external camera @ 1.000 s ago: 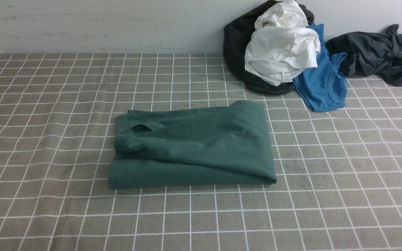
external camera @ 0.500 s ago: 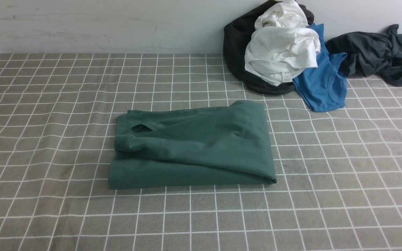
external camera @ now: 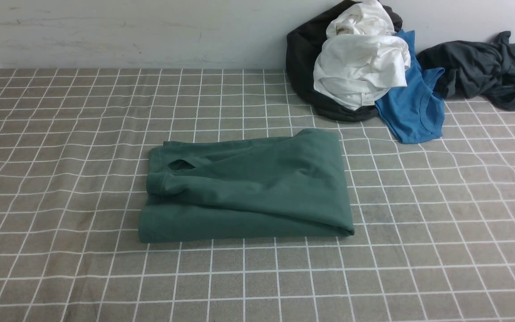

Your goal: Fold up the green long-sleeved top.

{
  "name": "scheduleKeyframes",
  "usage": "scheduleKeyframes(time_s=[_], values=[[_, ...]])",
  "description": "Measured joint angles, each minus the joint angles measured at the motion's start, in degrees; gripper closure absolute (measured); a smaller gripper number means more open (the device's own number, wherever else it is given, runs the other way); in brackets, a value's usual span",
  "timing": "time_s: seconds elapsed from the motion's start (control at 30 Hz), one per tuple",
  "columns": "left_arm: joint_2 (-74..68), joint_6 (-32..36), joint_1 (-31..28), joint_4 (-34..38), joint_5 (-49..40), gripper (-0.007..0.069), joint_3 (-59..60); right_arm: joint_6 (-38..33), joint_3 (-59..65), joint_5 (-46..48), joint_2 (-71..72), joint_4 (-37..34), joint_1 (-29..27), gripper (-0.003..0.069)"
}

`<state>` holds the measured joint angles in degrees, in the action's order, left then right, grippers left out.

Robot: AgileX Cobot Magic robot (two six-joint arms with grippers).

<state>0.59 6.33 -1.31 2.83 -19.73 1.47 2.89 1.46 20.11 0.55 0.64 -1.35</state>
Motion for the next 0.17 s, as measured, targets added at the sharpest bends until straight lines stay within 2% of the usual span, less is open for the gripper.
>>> scheduleKeyframes(time_s=[0.17], values=[[0.0, 0.0, 0.0, 0.0, 0.0, 0.0631, 0.0, 0.0, 0.0, 0.0, 0.0, 0.0, 0.0, 0.0673]])
